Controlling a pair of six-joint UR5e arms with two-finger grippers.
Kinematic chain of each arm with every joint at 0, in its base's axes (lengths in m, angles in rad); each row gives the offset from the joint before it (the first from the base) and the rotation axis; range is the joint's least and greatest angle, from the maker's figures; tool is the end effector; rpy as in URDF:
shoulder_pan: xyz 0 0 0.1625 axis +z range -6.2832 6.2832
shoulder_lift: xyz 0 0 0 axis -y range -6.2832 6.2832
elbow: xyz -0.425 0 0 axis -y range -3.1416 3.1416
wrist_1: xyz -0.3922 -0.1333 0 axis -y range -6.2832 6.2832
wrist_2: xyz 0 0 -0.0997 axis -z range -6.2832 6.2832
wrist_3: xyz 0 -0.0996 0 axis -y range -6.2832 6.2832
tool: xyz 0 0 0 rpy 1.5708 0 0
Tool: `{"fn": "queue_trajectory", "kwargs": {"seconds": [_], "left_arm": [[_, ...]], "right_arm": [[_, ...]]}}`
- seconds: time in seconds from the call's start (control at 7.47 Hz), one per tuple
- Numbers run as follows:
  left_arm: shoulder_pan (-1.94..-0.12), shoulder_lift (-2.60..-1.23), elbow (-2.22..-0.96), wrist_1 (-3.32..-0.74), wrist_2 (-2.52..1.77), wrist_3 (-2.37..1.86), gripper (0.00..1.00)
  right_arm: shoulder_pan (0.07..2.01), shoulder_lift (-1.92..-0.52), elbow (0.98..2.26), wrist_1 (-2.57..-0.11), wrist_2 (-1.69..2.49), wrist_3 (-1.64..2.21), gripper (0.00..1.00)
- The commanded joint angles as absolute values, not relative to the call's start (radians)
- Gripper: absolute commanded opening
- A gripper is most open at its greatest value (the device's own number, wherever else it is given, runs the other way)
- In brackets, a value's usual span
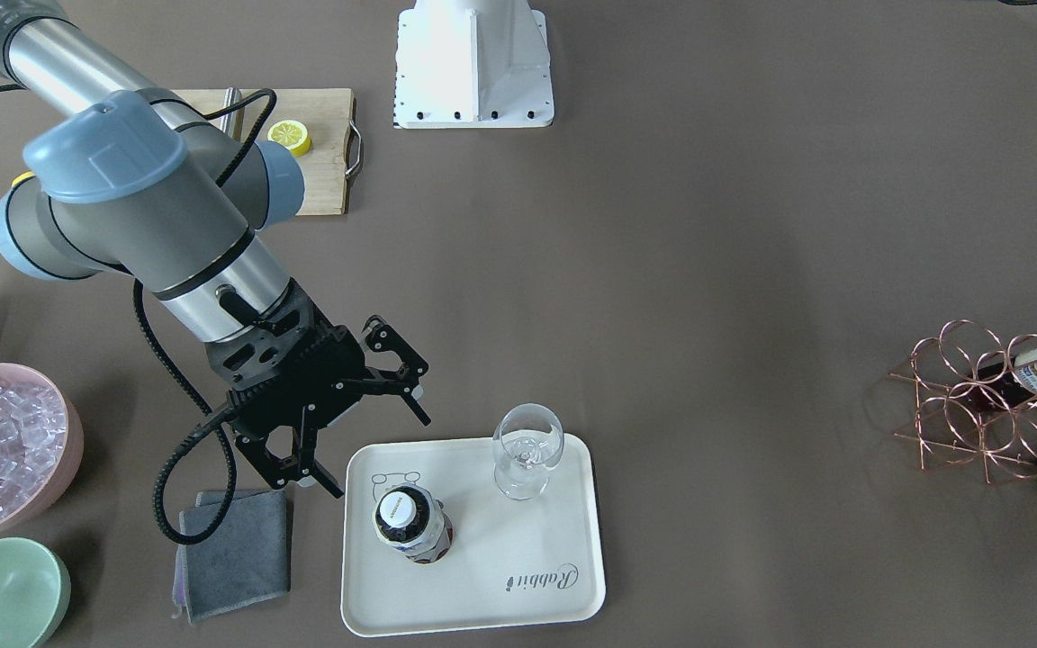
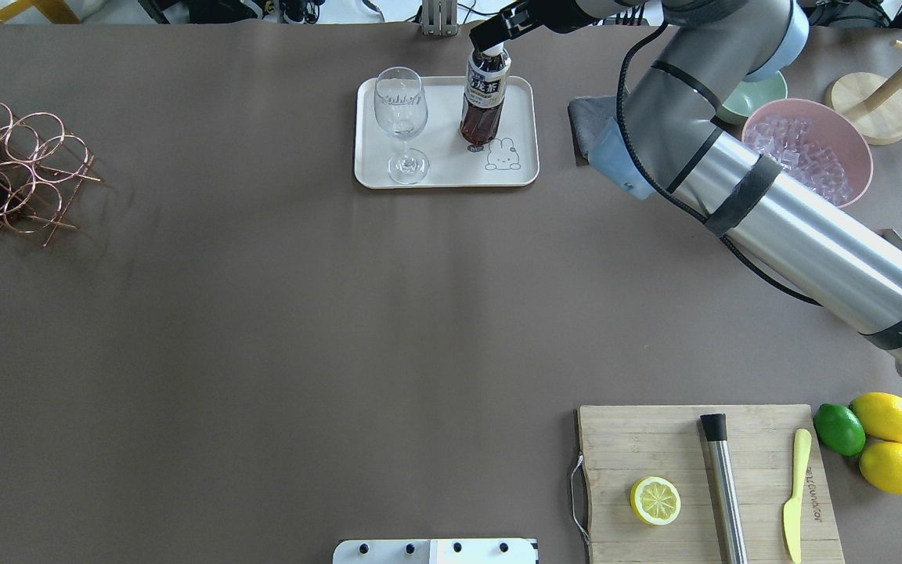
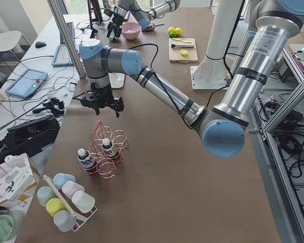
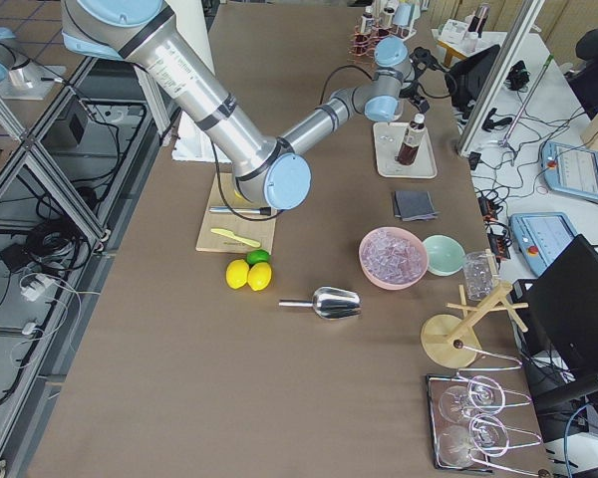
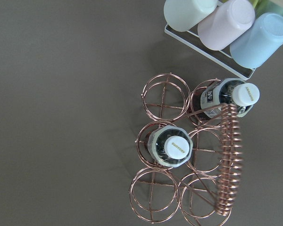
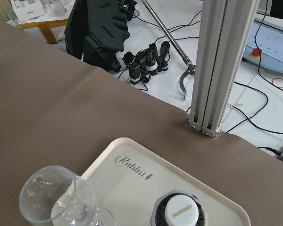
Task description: Take tea from basket to plate
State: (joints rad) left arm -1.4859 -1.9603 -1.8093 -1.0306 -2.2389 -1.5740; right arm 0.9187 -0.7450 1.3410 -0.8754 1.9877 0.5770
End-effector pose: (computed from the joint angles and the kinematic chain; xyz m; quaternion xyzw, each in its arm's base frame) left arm -0.0217 -0.5889 0.3944 -0.2136 0.2518 -0.6290 0.7038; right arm -0.3825 -0.6541 0.1598 0.3857 -0.4745 -0.1538 0.7762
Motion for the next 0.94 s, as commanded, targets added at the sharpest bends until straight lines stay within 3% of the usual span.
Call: {"fn": "queue_trajectory", "kwargs": {"seconds": [0.0,0.8], "left_arm": [[-1.491,-1.841,-1.893,-1.034,-2.261,-1.521,0.96],[-1.583,-1.685,-1.896,-1.031,-2.287,-1.097,0.96]], "right_arm": [[0.997,-0.813,1.513,-1.036,2.087,0.557,1.0],[1.253,-1.182,1.756,-1.236,2.327,0.232,1.0]]}}
